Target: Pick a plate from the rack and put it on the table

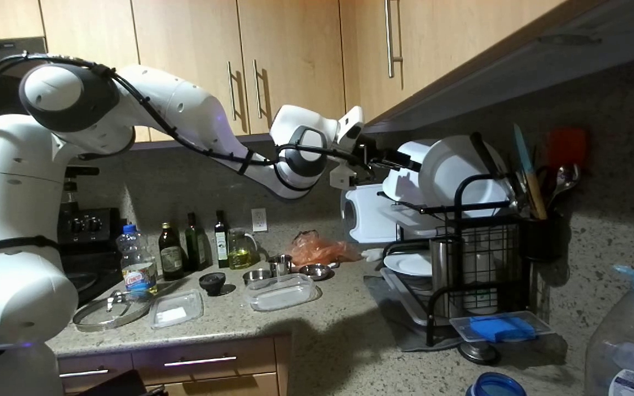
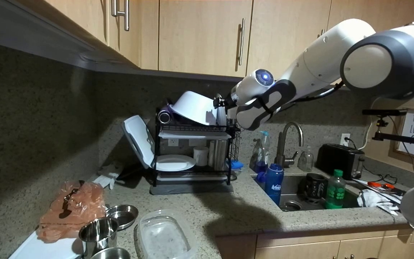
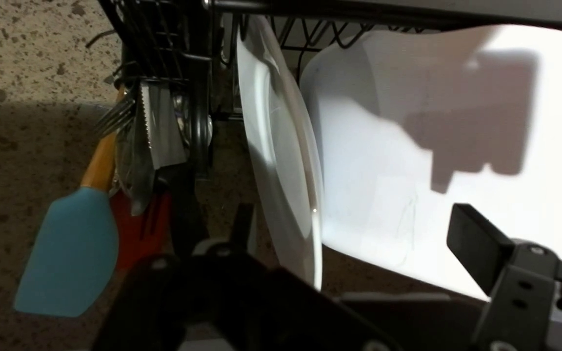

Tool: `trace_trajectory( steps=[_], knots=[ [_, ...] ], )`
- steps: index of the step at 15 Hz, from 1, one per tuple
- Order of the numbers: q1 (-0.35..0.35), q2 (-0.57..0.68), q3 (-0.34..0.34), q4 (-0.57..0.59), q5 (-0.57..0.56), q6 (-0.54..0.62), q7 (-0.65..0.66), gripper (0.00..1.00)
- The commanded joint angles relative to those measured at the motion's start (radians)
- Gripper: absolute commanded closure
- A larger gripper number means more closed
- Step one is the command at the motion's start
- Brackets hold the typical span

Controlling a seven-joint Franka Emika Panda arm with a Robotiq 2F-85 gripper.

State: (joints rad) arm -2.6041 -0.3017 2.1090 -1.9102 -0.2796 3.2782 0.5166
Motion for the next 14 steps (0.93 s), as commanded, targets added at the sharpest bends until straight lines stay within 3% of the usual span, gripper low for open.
trace_trajectory(
  steps=[1, 8, 10, 14],
  knots=[
    [0.000, -0.023, -0.007, 0.028, 0.018, -0.025, 0.004, 0.00],
    [0.000, -0.028, -0.009, 0.033, 0.055, -0.050, -0.003, 0.00],
    [0.000, -0.030, -0.011, 0.036, 0.074, -0.062, -0.007, 0.26],
    [0.000, -0.033, -0.015, 0.039, 0.119, -0.079, -0.019, 0.58]
  ],
)
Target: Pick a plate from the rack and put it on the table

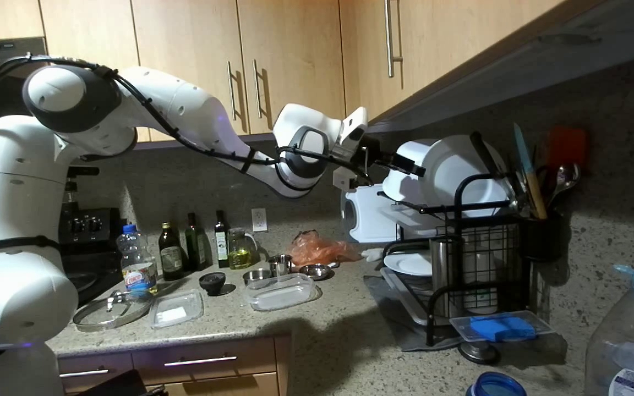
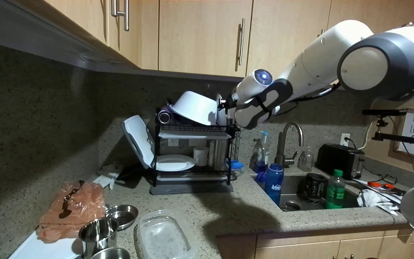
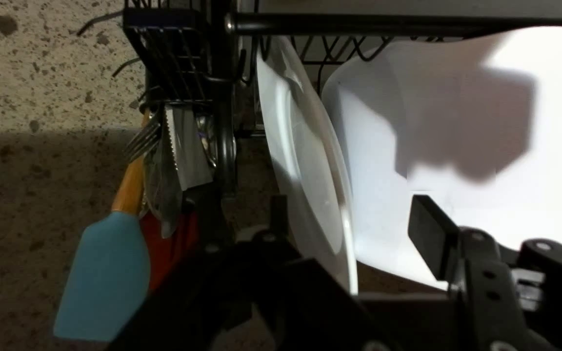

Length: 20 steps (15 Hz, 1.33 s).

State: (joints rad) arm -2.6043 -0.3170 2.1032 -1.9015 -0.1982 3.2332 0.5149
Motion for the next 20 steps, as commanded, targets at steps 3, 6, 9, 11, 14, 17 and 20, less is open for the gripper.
trace_trajectory(
  steps=[3, 6, 9, 11, 14, 17, 20],
  knots=[
    [0.000, -0.020, -0.012, 0.032, 0.062, -0.032, -0.023, 0.81],
    [0.000, -0.019, -0.014, 0.031, 0.076, -0.034, -0.026, 0.98],
    [-0.001, -0.022, -0.020, 0.030, 0.089, -0.035, -0.038, 0.98],
    [-0.001, -0.024, -0.024, 0.032, 0.100, -0.039, -0.044, 0.87],
    [-0.001, -0.027, -0.027, 0.032, 0.107, -0.045, -0.049, 0.56],
    [-0.001, -0.029, -0.026, 0.032, 0.113, -0.051, -0.053, 0.31],
    [-0.001, -0.027, -0.023, 0.035, 0.123, -0.066, -0.062, 0.09]
  ],
)
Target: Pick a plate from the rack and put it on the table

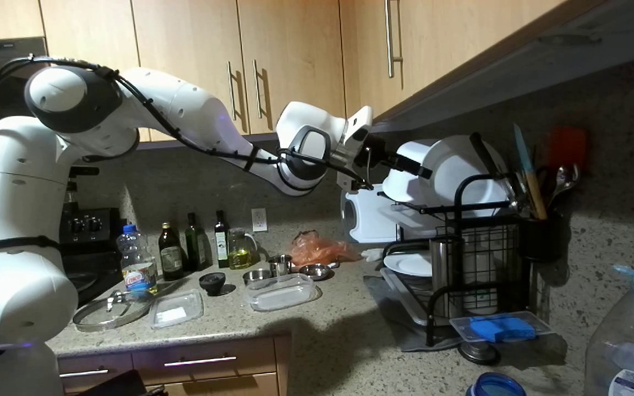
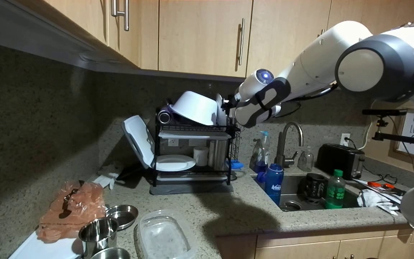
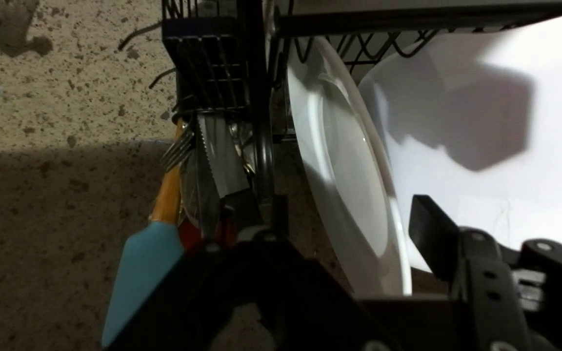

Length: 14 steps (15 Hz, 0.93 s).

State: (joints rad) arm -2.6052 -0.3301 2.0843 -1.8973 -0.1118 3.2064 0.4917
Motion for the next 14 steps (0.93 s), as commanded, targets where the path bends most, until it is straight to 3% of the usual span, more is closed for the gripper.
trace_trajectory(
  steps=[1, 10, 11, 12, 14],
  knots=[
    [0.000, -0.012, -0.003, 0.034, 0.041, -0.045, -0.043, 0.03],
    [0.000, -0.039, -0.007, 0.100, 0.142, -0.093, -0.120, 0.00],
    [0.000, -0.046, -0.007, 0.106, 0.160, -0.099, -0.130, 0.06],
    [0.000, -0.051, -0.005, 0.109, 0.179, -0.098, -0.148, 0.26],
    [0.001, -0.066, -0.005, 0.119, 0.216, -0.110, -0.176, 0.32]
  ],
)
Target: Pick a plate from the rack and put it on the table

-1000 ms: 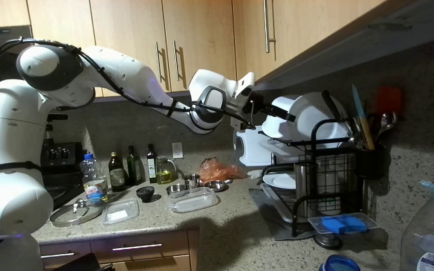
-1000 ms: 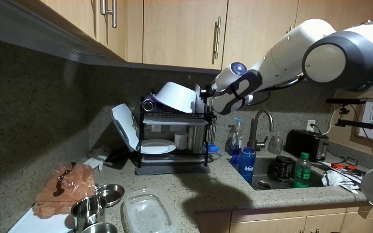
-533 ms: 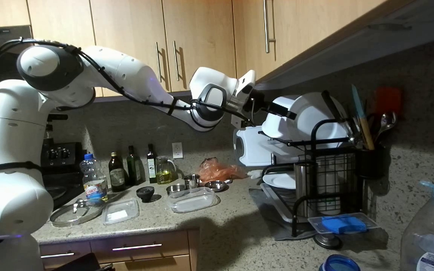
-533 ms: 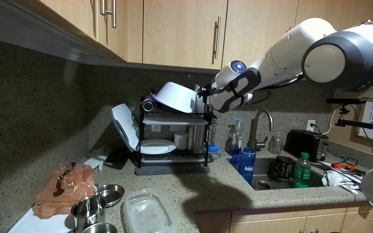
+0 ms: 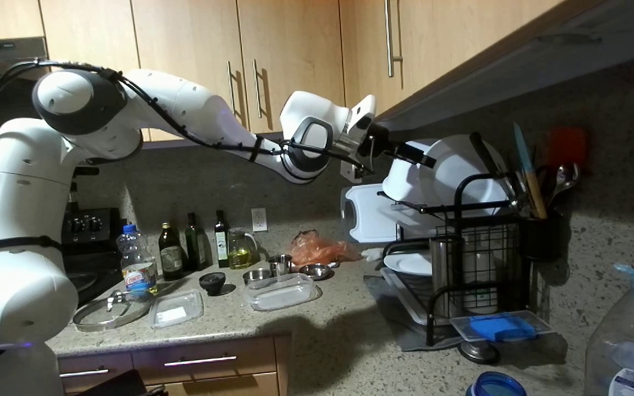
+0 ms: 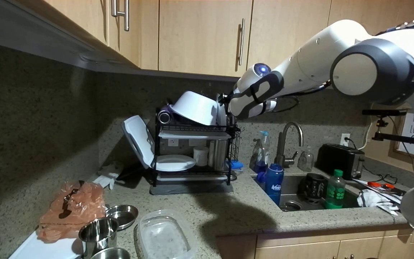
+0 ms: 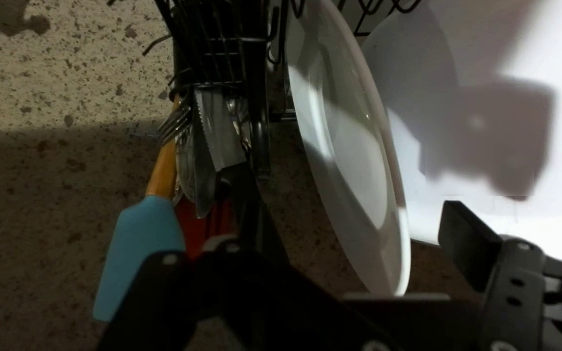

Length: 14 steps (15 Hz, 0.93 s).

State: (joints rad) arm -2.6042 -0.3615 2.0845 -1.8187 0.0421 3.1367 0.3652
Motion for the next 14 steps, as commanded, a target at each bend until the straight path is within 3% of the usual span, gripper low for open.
trace_trajectory(
  steps=[1, 9, 14],
  knots=[
    [0.000, -0.042, -0.006, 0.046, 0.083, -0.049, -0.064, 0.40],
    [0.006, -0.089, -0.011, 0.080, 0.245, -0.073, -0.183, 0.98],
    [0.007, -0.105, -0.018, 0.097, 0.331, -0.078, -0.276, 0.98]
  ],
)
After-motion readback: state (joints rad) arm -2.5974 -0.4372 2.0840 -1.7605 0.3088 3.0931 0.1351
